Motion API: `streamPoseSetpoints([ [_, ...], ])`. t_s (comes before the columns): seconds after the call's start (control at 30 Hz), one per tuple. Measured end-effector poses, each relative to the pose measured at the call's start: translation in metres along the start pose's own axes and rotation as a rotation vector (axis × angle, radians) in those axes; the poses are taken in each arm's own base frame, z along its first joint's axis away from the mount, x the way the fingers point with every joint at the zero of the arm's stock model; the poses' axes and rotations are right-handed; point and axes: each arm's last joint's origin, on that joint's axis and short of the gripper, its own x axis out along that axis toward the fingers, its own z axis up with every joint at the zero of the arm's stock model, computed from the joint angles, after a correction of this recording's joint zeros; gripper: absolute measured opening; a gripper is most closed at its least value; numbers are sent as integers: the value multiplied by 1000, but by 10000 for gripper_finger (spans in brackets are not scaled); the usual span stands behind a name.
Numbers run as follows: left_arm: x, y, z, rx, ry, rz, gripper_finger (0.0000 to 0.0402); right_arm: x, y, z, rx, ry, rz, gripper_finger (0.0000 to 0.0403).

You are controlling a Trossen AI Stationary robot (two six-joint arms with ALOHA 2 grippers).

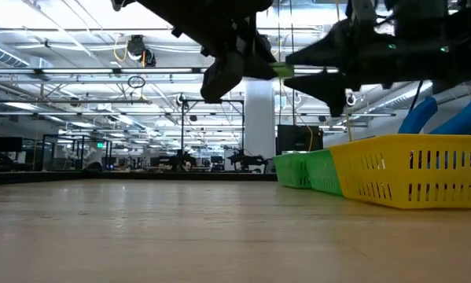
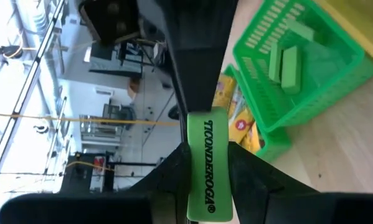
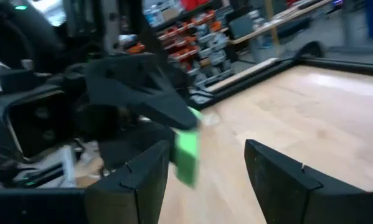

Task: Pick & Place School Supplies
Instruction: Put the green eraser into the bottom green bin

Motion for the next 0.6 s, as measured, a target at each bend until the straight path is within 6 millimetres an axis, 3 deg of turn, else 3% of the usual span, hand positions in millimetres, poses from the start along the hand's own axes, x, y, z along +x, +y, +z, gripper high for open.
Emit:
streamPoseSetpoints([
  [0.33, 4, 4, -1, -19, -28, -3, 94, 31, 10, 7, -25, 51, 66, 197],
  [0.6, 4, 4, -1, -8, -23, 2, 94, 31, 10, 8, -30, 49, 63, 132],
])
